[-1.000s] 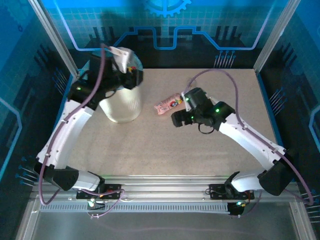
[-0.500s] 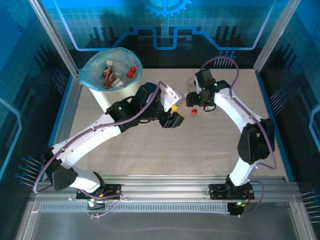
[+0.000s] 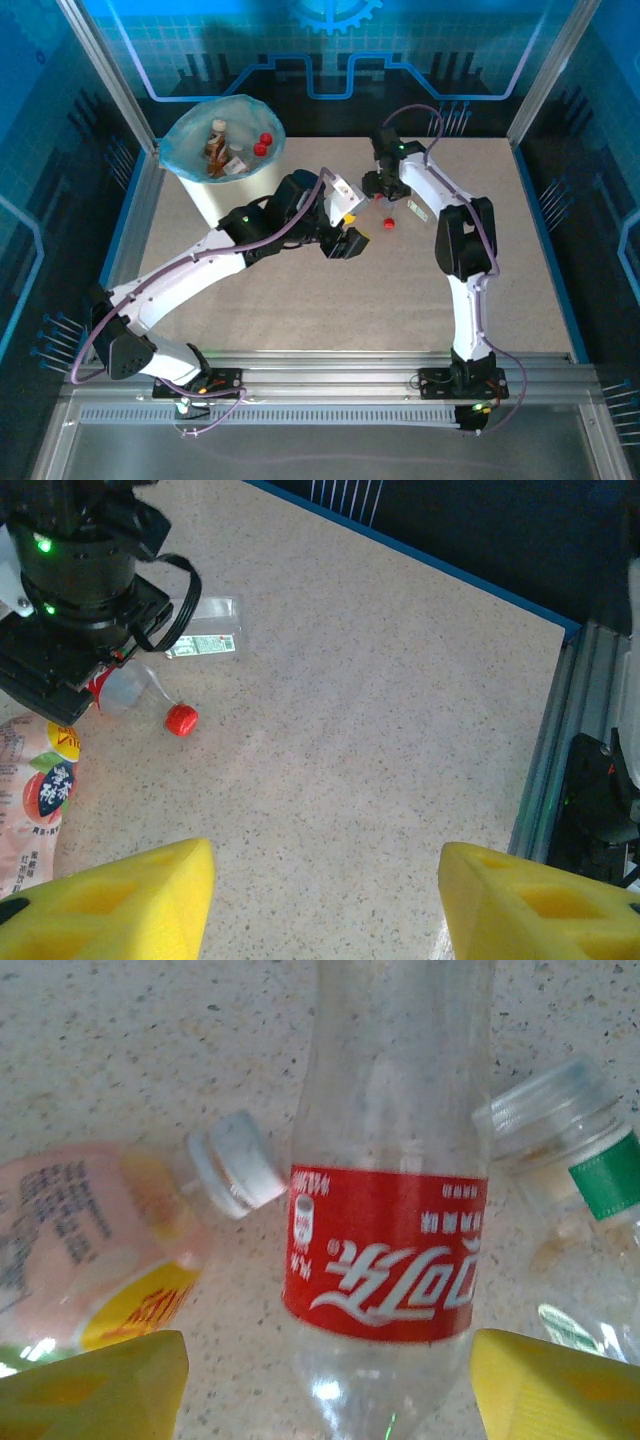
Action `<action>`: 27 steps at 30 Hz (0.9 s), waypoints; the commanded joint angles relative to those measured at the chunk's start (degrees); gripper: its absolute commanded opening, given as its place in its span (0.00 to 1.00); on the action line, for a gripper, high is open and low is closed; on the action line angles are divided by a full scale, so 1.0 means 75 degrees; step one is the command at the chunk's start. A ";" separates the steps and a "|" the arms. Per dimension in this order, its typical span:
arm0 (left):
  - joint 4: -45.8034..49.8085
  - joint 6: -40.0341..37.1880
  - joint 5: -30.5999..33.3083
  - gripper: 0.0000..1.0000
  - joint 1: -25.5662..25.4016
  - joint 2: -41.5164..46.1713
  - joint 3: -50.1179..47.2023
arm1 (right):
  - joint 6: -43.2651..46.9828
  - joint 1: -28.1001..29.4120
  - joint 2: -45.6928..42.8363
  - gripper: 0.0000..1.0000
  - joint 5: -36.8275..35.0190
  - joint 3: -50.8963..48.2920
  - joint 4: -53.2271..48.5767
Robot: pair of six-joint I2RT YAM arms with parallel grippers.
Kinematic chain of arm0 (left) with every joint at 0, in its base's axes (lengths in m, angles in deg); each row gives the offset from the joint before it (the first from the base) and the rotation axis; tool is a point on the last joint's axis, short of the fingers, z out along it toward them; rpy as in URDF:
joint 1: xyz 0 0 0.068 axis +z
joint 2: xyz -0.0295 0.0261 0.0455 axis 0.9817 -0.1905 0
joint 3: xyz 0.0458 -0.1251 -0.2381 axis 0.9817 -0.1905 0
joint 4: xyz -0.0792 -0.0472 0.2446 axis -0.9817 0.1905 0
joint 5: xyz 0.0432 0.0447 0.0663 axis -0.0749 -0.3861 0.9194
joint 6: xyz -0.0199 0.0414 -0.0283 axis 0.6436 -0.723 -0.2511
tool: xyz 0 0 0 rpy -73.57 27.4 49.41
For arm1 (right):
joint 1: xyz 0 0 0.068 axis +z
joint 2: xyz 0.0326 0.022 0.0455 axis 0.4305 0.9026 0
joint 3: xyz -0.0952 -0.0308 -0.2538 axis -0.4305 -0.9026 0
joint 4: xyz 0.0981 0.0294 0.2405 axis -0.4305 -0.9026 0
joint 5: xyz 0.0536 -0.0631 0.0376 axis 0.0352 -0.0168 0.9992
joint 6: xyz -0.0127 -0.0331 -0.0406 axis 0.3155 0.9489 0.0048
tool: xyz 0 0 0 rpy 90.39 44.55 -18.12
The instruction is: Put the plastic bottles in the bin
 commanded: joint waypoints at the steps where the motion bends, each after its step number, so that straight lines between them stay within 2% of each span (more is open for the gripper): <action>1: -0.0149 -0.0063 0.0030 0.63 -0.0003 0.0148 -0.0072 | -0.0127 -0.0099 0.0333 0.77 -0.0570 0.0354 -0.0613; 18: -0.0100 -0.0055 0.0147 0.64 0.0009 0.0084 -0.0085 | -0.0306 -0.0239 0.0565 0.69 0.0263 -0.0249 -0.0202; 23: -0.0082 -0.0026 0.0159 0.64 0.0004 0.0074 -0.0062 | -0.0292 -0.0241 0.0204 0.61 0.0250 -0.0568 -0.0104; 27: -0.0076 0.0038 0.0194 0.64 0.0043 0.0107 -0.0026 | -0.0389 -0.0241 -0.0524 0.59 0.0268 -0.1209 0.0023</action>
